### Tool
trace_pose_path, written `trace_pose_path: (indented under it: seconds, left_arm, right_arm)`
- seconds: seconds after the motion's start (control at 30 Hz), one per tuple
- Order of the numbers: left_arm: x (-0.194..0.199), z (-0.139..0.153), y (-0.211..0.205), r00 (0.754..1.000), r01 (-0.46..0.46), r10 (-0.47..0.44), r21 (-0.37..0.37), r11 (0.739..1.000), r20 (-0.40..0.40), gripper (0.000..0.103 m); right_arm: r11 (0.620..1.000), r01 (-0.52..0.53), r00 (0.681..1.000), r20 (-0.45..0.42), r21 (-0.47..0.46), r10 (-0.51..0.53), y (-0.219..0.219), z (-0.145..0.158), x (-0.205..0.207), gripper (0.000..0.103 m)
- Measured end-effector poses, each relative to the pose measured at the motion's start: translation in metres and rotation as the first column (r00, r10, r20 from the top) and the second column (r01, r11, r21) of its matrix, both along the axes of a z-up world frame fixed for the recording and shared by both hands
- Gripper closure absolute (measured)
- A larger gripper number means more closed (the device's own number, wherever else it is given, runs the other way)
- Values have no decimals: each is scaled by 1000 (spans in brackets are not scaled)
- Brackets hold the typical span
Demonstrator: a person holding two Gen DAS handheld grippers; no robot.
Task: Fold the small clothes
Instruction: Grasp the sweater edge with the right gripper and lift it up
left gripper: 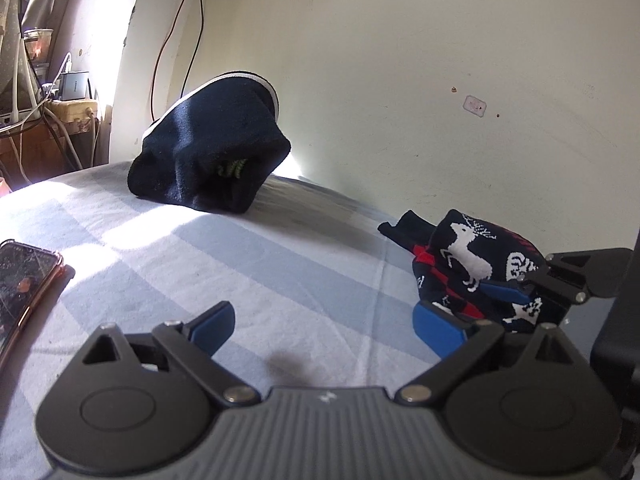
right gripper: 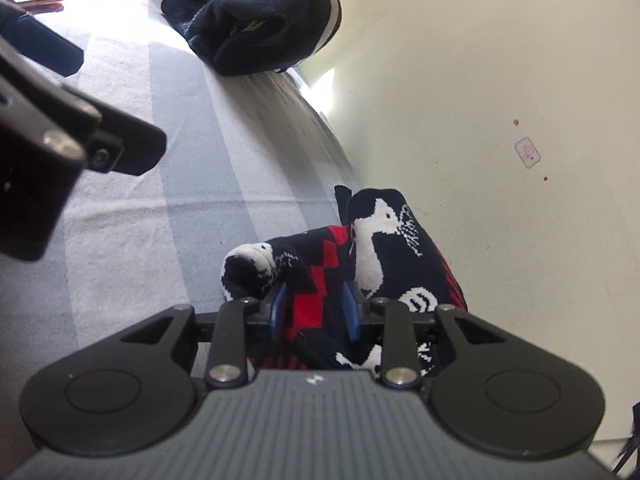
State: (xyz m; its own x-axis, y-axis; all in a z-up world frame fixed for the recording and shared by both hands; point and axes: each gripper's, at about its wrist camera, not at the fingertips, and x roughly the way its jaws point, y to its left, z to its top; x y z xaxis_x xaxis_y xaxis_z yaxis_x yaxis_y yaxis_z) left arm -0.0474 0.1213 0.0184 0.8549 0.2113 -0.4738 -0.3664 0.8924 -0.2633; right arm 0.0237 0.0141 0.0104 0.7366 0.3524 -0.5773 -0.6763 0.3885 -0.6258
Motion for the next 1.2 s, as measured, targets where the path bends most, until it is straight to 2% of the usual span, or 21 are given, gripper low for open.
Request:
trace_pose_path:
  seconds: [0.13, 0.27, 0.37, 0.5, 0.53, 0.6, 0.63, 0.73, 0.8, 0.87, 1.03, 1.13, 1.2]
  left_arm:
    - [1, -1, 3, 1000, 0, 0, -18, 1000, -7, 4]
    - [2, -2, 3, 1000, 1, -1, -21, 1000, -16, 4]
    - [2, -2, 2, 1000, 1, -2, -16, 1000, -20, 4]
    - [3, -2, 2, 1000, 3, -3, -12, 1000, -22, 4]
    - [3, -3, 2, 1000, 4, -4, -11, 1000, -21, 4]
    - [4, -3, 4, 1000, -5, 5, -21, 1000, -26, 5]
    - [4, -3, 5, 1000, 4, -5, -32, 999, -23, 5]
    - [2, -3, 6, 1000, 0, 0, -30, 1000, -14, 5]
    - [3, -3, 6, 1000, 2, -2, -30, 1000, -16, 5]
    - [3, -3, 4, 1000, 7, -8, -25, 1000, -12, 5]
    - [3, 1, -13, 997, 78, -78, 48, 996, -2, 3]
    - [3, 5, -32, 990, 142, -143, 125, 982, 5, 3]
    - [1, 8, -42, 982, 187, -190, 132, 973, 10, 3]
  right_arm:
    - [999, -34, 999, 32, 12, 33, -10, 6, -12, 64]
    - [997, -70, 997, 32, 33, 69, -25, 15, -23, 63]
    - [997, -74, 996, 39, 7, 74, -22, 7, -24, 64]
    - [998, -56, 998, 37, -3, 56, -8, -7, -5, 66]
    - [999, -48, 998, 31, 3, 48, -3, -9, 1, 67]
    - [999, -28, 999, 34, 31, 27, 3, -9, 13, 90]
    - [999, -8, 999, 41, 46, 7, 5, -7, 18, 94]
    - [982, 48, 995, 78, 185, -63, -7, 28, 23, 94]
    - [950, 98, 986, 98, 295, -132, -29, 65, 25, 94]
    - [902, 147, 971, 112, 406, -209, -63, 104, 20, 94]
    - [736, 218, 919, 119, 641, -376, -157, 197, -3, 95]
    - [644, 208, 903, 108, 736, -415, -200, 242, -26, 95]
    - [612, 193, 891, 125, 767, -437, -218, 264, -41, 95]
